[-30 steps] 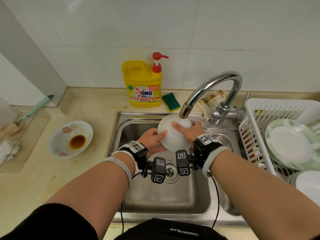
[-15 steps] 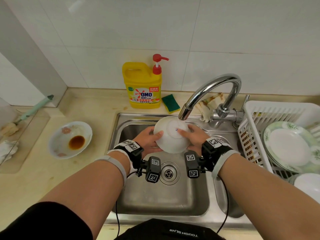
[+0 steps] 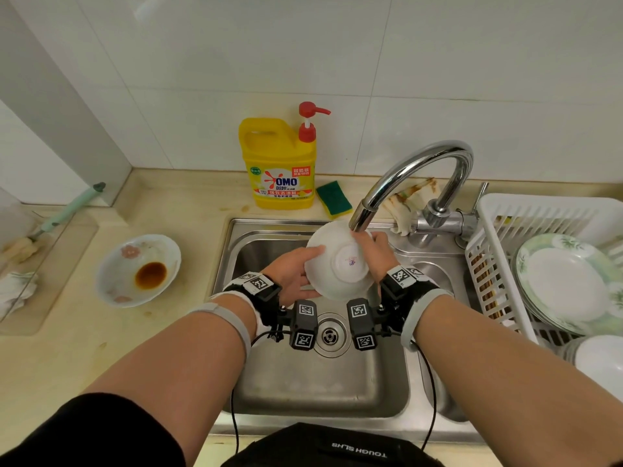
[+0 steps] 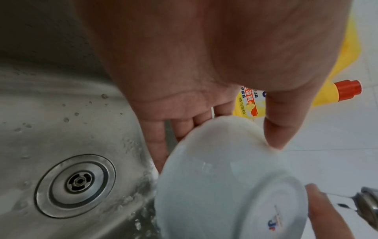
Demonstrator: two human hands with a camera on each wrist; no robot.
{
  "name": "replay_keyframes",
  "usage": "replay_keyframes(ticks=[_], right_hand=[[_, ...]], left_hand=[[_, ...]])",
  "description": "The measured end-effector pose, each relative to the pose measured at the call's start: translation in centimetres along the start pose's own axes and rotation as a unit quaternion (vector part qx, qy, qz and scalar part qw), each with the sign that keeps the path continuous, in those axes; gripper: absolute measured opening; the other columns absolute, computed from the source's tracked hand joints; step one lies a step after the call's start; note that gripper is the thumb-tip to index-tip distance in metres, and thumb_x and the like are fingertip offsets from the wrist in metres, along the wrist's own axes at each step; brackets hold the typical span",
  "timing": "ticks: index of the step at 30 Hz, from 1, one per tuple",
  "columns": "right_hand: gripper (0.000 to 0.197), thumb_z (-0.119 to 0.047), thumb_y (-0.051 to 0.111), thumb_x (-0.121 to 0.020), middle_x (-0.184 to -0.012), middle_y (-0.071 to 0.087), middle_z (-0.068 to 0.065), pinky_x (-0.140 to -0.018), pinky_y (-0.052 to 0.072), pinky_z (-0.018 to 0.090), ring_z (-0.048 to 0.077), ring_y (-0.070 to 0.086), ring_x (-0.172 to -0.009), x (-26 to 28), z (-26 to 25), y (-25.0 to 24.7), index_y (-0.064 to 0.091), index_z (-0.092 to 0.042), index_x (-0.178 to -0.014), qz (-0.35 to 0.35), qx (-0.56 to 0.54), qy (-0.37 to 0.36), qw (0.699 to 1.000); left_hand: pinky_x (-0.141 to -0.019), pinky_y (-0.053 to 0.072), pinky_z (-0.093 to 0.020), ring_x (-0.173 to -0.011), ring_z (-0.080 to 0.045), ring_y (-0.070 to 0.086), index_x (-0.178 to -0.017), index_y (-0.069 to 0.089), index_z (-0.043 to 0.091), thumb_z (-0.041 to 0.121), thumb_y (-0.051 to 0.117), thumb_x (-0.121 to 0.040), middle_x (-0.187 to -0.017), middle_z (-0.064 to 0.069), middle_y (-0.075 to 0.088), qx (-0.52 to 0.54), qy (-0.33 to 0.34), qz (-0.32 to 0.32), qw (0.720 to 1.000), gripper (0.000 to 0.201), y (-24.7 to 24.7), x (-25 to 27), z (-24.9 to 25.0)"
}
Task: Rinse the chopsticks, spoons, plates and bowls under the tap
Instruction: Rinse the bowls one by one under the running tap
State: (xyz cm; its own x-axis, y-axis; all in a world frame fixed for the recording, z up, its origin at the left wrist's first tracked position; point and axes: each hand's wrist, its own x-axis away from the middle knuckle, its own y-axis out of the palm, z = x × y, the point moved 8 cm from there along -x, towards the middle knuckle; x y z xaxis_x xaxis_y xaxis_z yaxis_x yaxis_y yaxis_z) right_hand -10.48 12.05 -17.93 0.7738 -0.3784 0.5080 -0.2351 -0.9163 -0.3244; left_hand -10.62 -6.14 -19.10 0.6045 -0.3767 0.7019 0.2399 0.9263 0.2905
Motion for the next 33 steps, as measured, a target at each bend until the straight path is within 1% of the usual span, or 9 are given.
replay_keyframes(ticks=[4, 6, 11, 19, 22, 26, 27, 30, 33], right_hand=[[0.070, -0.077, 0.056, -0.059, -0.110, 0.055, 0.007, -0.094, 0.044, 0.043, 0.032, 0.057, -0.109, -0.8, -0.2, 0.2, 0.048, -0.026, -0.106, 0.043, -0.019, -0.001, 0.999], [0.065, -0.071, 0.057, -0.078, -0.114, 0.057, 0.008, -0.097, 0.044, 0.044, 0.032, 0.057, -0.110, -0.8, -0.9, 0.8, 0.051, -0.022, -0.119, 0.019, 0.013, -0.020, 1.000], [0.044, -0.042, 0.044, -0.106, -0.125, 0.058, 0.010, -0.095, 0.037, 0.033, 0.029, 0.054, -0.117, -0.2, -2.0, 1.5, 0.049, -0.019, -0.143, -0.012, 0.048, -0.046, 0.998], [0.042, -0.034, 0.037, -0.109, -0.136, 0.057, 0.019, -0.087, 0.032, 0.029, 0.026, 0.051, -0.111, 0.9, -1.5, 1.4, 0.052, -0.008, -0.138, 0.011, 0.044, -0.019, 0.999], [0.079, -0.068, 0.048, -0.093, -0.142, 0.054, 0.016, -0.097, 0.036, 0.034, 0.032, 0.054, -0.123, 0.7, -0.4, 2.0, 0.047, -0.009, -0.146, 0.006, 0.012, 0.054, 0.998], [0.162, -0.105, 0.057, -0.016, -0.136, 0.062, 0.015, -0.101, 0.050, 0.051, 0.037, 0.066, -0.109, -3.3, 4.3, 3.0, 0.047, -0.012, -0.147, 0.001, -0.068, 0.139, 0.988], [0.162, -0.105, 0.058, -0.017, -0.138, 0.060, 0.016, -0.101, 0.050, 0.052, 0.037, 0.065, -0.110, -3.0, 4.0, 3.0, 0.045, -0.011, -0.148, -0.003, -0.071, 0.139, 0.988], [0.117, -0.089, 0.057, -0.072, -0.146, 0.052, 0.017, -0.104, 0.046, 0.045, 0.034, 0.058, -0.119, 1.0, -0.4, 2.4, 0.039, -0.005, -0.152, 0.000, -0.028, 0.088, 0.996], [0.081, -0.072, 0.045, -0.093, -0.137, 0.056, 0.014, -0.093, 0.041, 0.036, 0.029, 0.056, -0.109, 1.0, -1.4, 2.2, 0.048, -0.008, -0.144, -0.005, 0.028, 0.035, 0.999]], left_hand=[[-0.082, 0.059, -0.044, -0.115, -0.029, 0.065, -0.134, 0.055, 0.031, 0.058, 0.066, -0.091, -0.130, -0.006, 0.063, -0.014, 0.009, 0.026, 1.000, 0.052, -0.2, -0.2, 0.1], [-0.081, 0.059, -0.046, -0.114, -0.031, 0.065, -0.133, 0.057, 0.032, 0.059, 0.068, -0.088, -0.129, -0.005, 0.064, -0.019, 0.025, 0.036, 0.999, 0.054, -0.5, -0.4, 0.3], [-0.092, 0.057, -0.058, -0.114, -0.037, 0.066, -0.125, 0.068, 0.018, 0.046, 0.074, -0.089, -0.122, -0.011, 0.072, -0.021, 0.074, 0.038, 0.996, 0.046, -1.3, -0.7, 1.0], [-0.100, 0.050, -0.064, -0.121, -0.043, 0.062, -0.129, 0.063, 0.006, 0.033, 0.065, -0.098, -0.129, -0.021, 0.067, 0.008, 0.087, 0.017, 0.996, 0.041, -1.4, -0.6, 1.9], [-0.091, 0.056, -0.053, -0.120, -0.039, 0.063, -0.137, 0.055, 0.004, 0.030, 0.057, -0.103, -0.134, -0.020, 0.064, 0.039, 0.081, -0.001, 0.996, 0.043, -0.9, -0.3, 1.8], [-0.090, 0.056, -0.055, -0.123, -0.043, 0.061, -0.142, 0.052, 0.008, 0.028, 0.055, -0.104, -0.136, -0.020, 0.063, 0.080, 0.067, -0.020, 0.994, 0.043, -0.5, -0.1, 1.4], [-0.088, 0.057, -0.054, -0.122, -0.042, 0.061, -0.142, 0.051, 0.010, 0.027, 0.054, -0.104, -0.136, -0.020, 0.063, 0.086, 0.063, -0.027, 0.994, 0.042, -0.5, -0.1, 1.3], [-0.085, 0.059, -0.051, -0.115, -0.038, 0.067, -0.140, 0.054, 0.014, 0.032, 0.055, -0.103, -0.132, -0.017, 0.066, 0.073, 0.051, -0.037, 0.995, 0.041, -0.6, -0.2, 1.1], [-0.095, 0.055, -0.057, -0.115, -0.035, 0.068, -0.134, 0.059, 0.020, 0.055, 0.068, -0.090, -0.127, -0.011, 0.070, 0.016, 0.054, -0.003, 0.998, 0.056, -1.3, -0.5, 0.9]])
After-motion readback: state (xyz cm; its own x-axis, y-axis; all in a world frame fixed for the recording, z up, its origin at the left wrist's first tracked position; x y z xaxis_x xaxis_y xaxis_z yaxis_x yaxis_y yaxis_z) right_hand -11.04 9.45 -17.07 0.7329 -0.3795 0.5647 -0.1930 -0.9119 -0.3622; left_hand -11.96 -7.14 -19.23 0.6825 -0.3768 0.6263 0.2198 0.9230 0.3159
